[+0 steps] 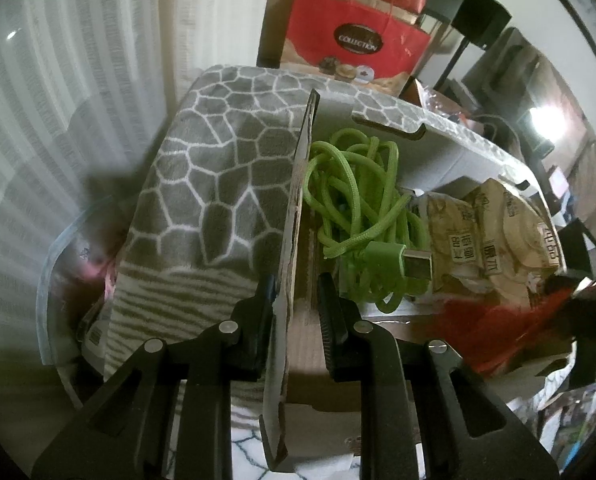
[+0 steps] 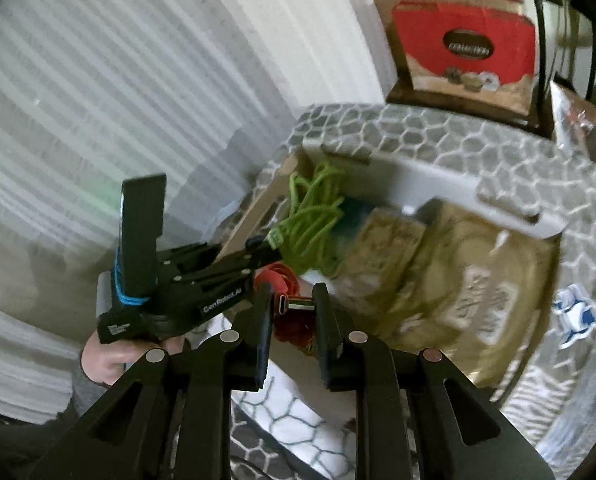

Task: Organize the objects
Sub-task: 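Carry the red cable into the box beside the gold bags, release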

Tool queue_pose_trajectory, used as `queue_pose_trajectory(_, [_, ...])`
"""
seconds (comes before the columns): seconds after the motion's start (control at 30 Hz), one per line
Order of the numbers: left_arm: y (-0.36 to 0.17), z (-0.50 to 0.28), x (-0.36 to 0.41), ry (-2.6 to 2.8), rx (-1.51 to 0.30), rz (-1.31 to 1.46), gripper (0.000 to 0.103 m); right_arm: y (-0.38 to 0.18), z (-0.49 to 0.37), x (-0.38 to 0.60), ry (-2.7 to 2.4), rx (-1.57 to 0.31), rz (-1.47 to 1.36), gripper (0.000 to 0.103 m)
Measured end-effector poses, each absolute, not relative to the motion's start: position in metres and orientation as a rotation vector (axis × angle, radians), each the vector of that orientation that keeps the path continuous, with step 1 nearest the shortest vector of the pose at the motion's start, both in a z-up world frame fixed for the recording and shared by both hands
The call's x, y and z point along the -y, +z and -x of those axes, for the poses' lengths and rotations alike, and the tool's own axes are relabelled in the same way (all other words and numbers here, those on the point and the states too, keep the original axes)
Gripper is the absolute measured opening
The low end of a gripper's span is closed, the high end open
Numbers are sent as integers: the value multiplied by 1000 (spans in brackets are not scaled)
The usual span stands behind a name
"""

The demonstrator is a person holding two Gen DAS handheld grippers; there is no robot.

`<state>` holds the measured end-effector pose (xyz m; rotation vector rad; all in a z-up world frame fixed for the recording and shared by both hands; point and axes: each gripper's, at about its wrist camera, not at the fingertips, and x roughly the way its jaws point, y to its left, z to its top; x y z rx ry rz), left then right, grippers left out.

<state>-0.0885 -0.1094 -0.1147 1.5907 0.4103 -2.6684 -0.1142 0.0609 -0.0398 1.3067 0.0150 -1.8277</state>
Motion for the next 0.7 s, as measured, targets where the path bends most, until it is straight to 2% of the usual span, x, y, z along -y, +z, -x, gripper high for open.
queue_pose_trajectory(0.33, [-111, 89, 114, -2676, -435, -1585, 17, -80, 106, -44, -1797, 12, -1365, 18])
queue_pose_trajectory(0.63, [-111, 90, 113, -2672, -434, -1586, 17, -92, 110, -50, -1836, 50, -1368, 18])
queue_pose_trajectory(0.7, [-111, 90, 113, -2672, -432, -1585, 17, -92, 113, -57, -1835, 122, -1370, 18])
